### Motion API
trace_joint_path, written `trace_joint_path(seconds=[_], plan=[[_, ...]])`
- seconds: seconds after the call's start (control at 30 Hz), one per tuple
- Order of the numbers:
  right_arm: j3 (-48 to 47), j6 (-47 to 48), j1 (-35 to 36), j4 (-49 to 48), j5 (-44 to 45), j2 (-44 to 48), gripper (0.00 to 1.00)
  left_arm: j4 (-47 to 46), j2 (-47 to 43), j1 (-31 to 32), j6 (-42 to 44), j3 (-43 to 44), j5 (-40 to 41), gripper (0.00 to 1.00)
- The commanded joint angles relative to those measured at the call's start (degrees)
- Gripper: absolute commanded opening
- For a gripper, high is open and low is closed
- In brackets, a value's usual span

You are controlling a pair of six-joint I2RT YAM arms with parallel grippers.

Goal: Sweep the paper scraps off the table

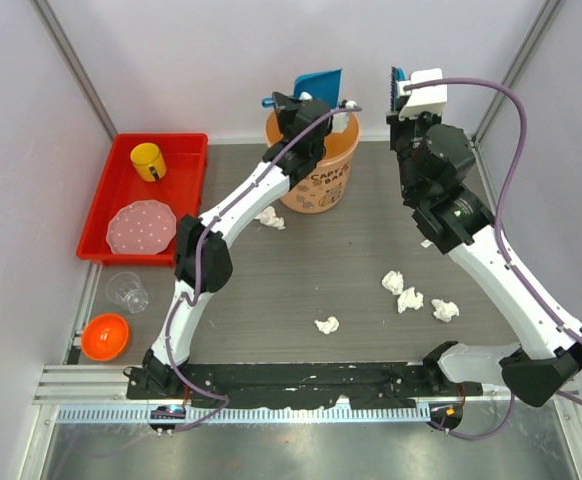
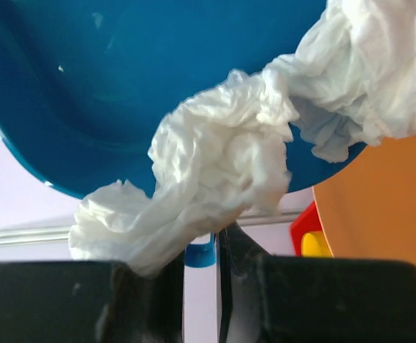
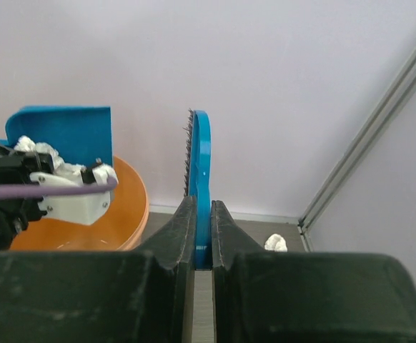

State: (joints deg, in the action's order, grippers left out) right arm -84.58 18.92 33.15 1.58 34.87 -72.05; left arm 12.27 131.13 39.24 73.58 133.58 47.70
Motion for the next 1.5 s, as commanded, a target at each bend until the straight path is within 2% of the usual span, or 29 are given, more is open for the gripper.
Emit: trace_joint_path(seconds=[0.0, 0.03, 0.13, 0.27, 0.43, 0.6, 0.63, 0.7, 0.73, 0.77, 0.83, 0.87, 0.9, 0.93, 0.97, 1.03, 1.07, 1.13, 1.17, 1.23, 1.27, 1.3, 1.33, 1.37, 1.43, 1.47], plan=[[0.37, 0.95, -0.27, -3.87, 1.34, 3.49, 0.01, -29.86, -5.44, 1.62, 22.28, -7.35, 3.19, 0.00], [0.46, 0.95, -0.36, -3.70, 1.16, 3.67, 0.01, -33.24, -5.45, 1.71, 29.18, -10.94, 2.23, 0.00], [0.20, 0.07, -0.36, -2.65, -0.06, 4.55, 0.01, -45.38, -4.22, 1.36, 40.97, -15.09, -0.05, 0.00], [0.03, -0.81, -0.27, -0.37, -1.30, 5.43, 0.01, -54.44, -2.99, 0.83, 48.91, -16.24, -3.22, 0.00], [0.20, -1.69, -0.27, 0.70, -2.44, 6.48, 0.01, -54.72, -4.39, 0.83, 49.99, -16.51, -4.11, 0.00], [0.03, -2.39, -0.27, 1.05, -3.49, 6.31, 0.01, -55.96, -7.29, 0.66, 49.66, -22.04, -4.65, 0.00], [-0.06, -3.26, -0.27, 1.49, -3.76, 6.40, 0.01, -54.21, -7.73, 0.75, 46.60, -21.09, -3.16, 0.00], [-0.15, -4.32, -0.27, 2.02, -4.72, 7.01, 0.01, -38.53, -9.48, 0.31, 37.13, -15.06, 3.41, 0.00], [0.02, -4.68, -0.19, 2.19, -4.99, 7.19, 0.01, -30.37, -10.53, -0.13, 22.11, -12.75, 4.32, 0.00], [-0.06, -5.20, -0.19, 2.37, -5.08, 7.45, 0.01, -13.50, -11.76, -0.65, 14.82, -10.64, 4.33, 0.00], [-0.15, -5.56, -0.10, 2.63, -4.64, 7.63, 0.01, 1.19, -15.28, -1.80, -4.47, -6.41, 1.35, 0.00], [-0.24, -5.99, -0.10, 2.63, -4.55, 7.54, 0.01, 11.27, -16.60, -2.32, -10.15, -6.05, 0.21, 0.00], [-0.33, -6.43, -0.01, 2.55, -4.90, 7.80, 0.01, 15.20, -20.35, -2.59, -14.91, -7.35, -1.28, 0.00], [-0.24, -6.87, 0.25, 2.63, -5.34, 7.89, 0.01, 18.63, -22.39, -2.94, -24.36, -8.59, -5.73, 0.00], [-0.24, -7.40, 0.34, 2.63, -5.95, 8.07, 0.01, 25.36, -24.41, -3.73, -28.71, -9.64, -8.30, 0.00], [-0.15, -9.94, 0.95, 2.72, -8.05, 8.50, 0.01, 32.86, -30.04, -4.78, -36.54, -11.58, -14.10, 0.00], [-0.06, -10.91, 1.83, 2.72, -8.59, 8.59, 0.01, 40.21, -32.14, -6.44, -42.58, -12.02, -20.83, 0.00], [0.20, -10.49, 4.54, 2.55, -6.33, 7.98, 0.01, 45.80, -38.10, -9.34, -48.16, -15.17, -28.77, 0.00], [0.46, -9.17, 9.43, 2.20, -4.48, 7.54, 0.01, 48.96, -40.23, -13.71, -51.75, -17.28, -37.42, 0.00], [1.25, -5.06, 14.20, 0.80, -0.18, 6.05, 0.01, 49.95, -47.67, -18.91, -53.71, -25.88, -44.68, 0.00], [1.08, -5.12, 16.40, 0.88, 0.37, 4.13, 0.01, 48.82, -50.07, -24.34, -54.33, -29.39, -49.41, 0.00], [0.82, -6.16, 18.60, 1.22, -0.85, 2.63, 0.01, 47.77, -52.97, -26.57, -54.68, -36.56, -50.42, 0.00], [-0.14, -10.35, 19.14, 2.53, -3.30, 1.31, 0.01, 46.71, -55.43, -28.85, -54.60, -39.77, -50.86, 0.00], [-0.76, -13.52, 19.24, 3.24, -10.19, -2.01, 0.01, 45.22, -59.72, -32.53, -54.42, -42.67, -51.13, 0.00], [-3.12, -18.19, 19.41, 4.12, -16.39, -5.80, 0.01, 45.12, -62.56, -36.24, -54.07, -48.31, -53.23, 0.00], [-4.18, -22.48, 19.76, 4.39, -21.38, -10.78, 0.01, 45.82, -64.49, -38.95, -54.07, -50.33, -54.37, 0.00]])
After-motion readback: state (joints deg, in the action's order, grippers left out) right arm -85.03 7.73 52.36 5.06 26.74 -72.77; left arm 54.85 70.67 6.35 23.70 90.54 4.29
